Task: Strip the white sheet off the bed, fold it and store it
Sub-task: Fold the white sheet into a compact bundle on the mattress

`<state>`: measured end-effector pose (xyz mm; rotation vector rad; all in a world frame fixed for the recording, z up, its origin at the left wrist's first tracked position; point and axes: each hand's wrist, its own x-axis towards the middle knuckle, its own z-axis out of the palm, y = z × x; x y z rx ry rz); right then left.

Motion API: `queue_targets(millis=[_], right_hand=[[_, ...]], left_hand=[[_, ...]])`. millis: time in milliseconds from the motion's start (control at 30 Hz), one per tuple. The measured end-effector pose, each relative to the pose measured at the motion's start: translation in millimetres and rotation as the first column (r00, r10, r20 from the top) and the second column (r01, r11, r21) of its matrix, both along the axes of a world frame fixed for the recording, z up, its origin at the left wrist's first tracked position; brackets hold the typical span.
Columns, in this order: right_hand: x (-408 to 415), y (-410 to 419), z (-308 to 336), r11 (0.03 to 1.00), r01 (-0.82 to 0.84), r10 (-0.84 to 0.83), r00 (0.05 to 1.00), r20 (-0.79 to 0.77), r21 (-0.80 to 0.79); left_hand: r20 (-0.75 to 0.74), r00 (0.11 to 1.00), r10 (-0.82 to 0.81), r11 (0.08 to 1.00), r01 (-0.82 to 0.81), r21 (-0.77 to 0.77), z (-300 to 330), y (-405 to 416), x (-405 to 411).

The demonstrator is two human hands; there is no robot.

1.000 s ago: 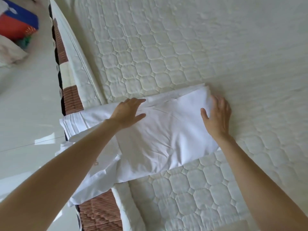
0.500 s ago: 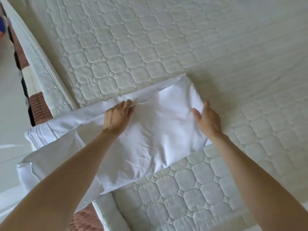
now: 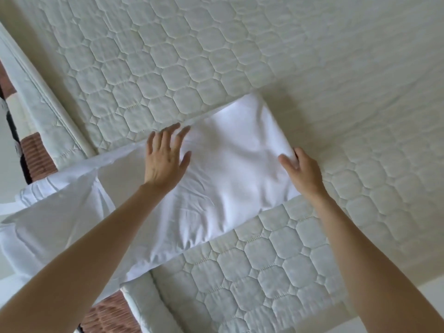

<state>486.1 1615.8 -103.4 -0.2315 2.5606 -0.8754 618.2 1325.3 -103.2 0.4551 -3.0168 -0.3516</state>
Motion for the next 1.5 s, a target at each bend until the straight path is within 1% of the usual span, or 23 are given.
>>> queue_targets(millis=[33,100,167,200,267,300,333,367,467,533,633,700,767,867,933,1000,1067,1167,1267,1333,1400,1467,1500], right_hand=[[3,3,-2,1.0,0.015,-0.015,1.0,-0.001,-0.018],[7,3,-4,1.0,0.02,-0.02,0.999,-0.029,-0.02],[8,4,-7,0.999,0.011,-0.008,0.998,-0.069,0.039],[9,4,-9,0.993,-0.005,0.017,0.994,-0.106,0.114],[11,4,-15,0.945,-0.047,0.129,0.964,-0.234,0.324],[13,2,-19,0.915,-0.064,0.193,0.937,-0.292,0.399],[14,0,-21,0.896,-0.068,0.227,0.919,-0.322,0.438],[15,-3,-23,0.89,-0.071,0.232,0.922,-0.311,0.451],[11,-7,-29,0.895,-0.145,0.221,0.965,-0.138,0.422],[6,-8,-25,0.898,-0.207,0.272,0.955,-0.119,0.388],[0,-4,-2,0.908,-0.264,0.35,0.905,-0.241,0.326],[-6,16,16,0.91,-0.216,0.334,0.887,-0.319,0.353],[-15,54,31,0.911,-0.121,0.274,0.892,-0.36,0.394],[-29,128,38,0.857,-0.009,0.217,0.913,-0.345,0.515],[-34,159,33,0.818,-0.016,0.227,0.928,-0.297,0.575],[-34,173,29,0.821,-0.062,0.248,0.934,-0.257,0.568],[-27,176,26,0.849,-0.104,0.271,0.928,-0.258,0.518],[-4,157,29,0.893,-0.19,0.344,0.872,-0.349,0.407],[32,118,34,0.907,-0.309,0.408,0.812,-0.418,0.286],[60,82,37,0.887,-0.409,0.463,0.784,-0.415,0.216],[88,39,39,0.839,-0.521,0.54,0.754,-0.374,0.16],[111,5,40,0.79,-0.595,0.607,0.728,-0.32,0.145],[121,-10,39,0.771,-0.62,0.633,0.723,-0.277,0.146]], left_hand=[[0.011,0.998,-0.064,0.997,0.063,0.031,3,15,9],[0.11,0.975,-0.192,0.98,0.185,0.074,4,50,26],[0.229,0.935,-0.271,0.962,0.253,0.106,-3,87,41],[0.287,0.915,-0.283,0.959,0.262,0.11,-7,103,47],[0.367,0.887,-0.282,0.959,0.266,0.094,-14,127,52],[0.388,0.879,-0.275,0.961,0.263,0.086,-18,133,53],[0.403,0.876,-0.266,0.963,0.257,0.078,-20,136,52],[0.416,0.873,-0.253,0.966,0.247,0.068,-23,138,51],[0.496,0.839,-0.223,0.972,0.227,0.055,-30,142,46],[0.517,0.829,-0.213,0.974,0.221,0.048,-27,144,44],[0.495,0.843,-0.211,0.975,0.218,0.045,-15,146,42],[0.452,0.858,-0.245,0.968,0.246,0.056,-1,157,32],[0.425,0.846,-0.322,0.946,0.309,0.102,15,184,12],[0.419,0.802,-0.425,0.905,0.377,0.197,23,234,-17],[0.456,0.781,-0.428,0.903,0.345,0.256,13,254,-21],[0.493,0.774,-0.396,0.916,0.301,0.264,1,261,-16],[0.474,0.799,-0.369,0.928,0.293,0.229,-4,257,-8],[0.405,0.861,-0.307,0.951,0.258,0.171,1,233,9],[0.437,0.862,-0.257,0.964,0.263,0.048,14,198,34],[0.418,0.872,-0.255,0.952,0.302,-0.049,23,174,58],[0.313,0.922,-0.228,0.951,0.28,-0.132,31,144,87],[0.162,0.97,-0.183,0.96,0.212,-0.182,39,116,111],[0.115,0.982,-0.152,0.964,0.173,-0.203,44,101,122]])
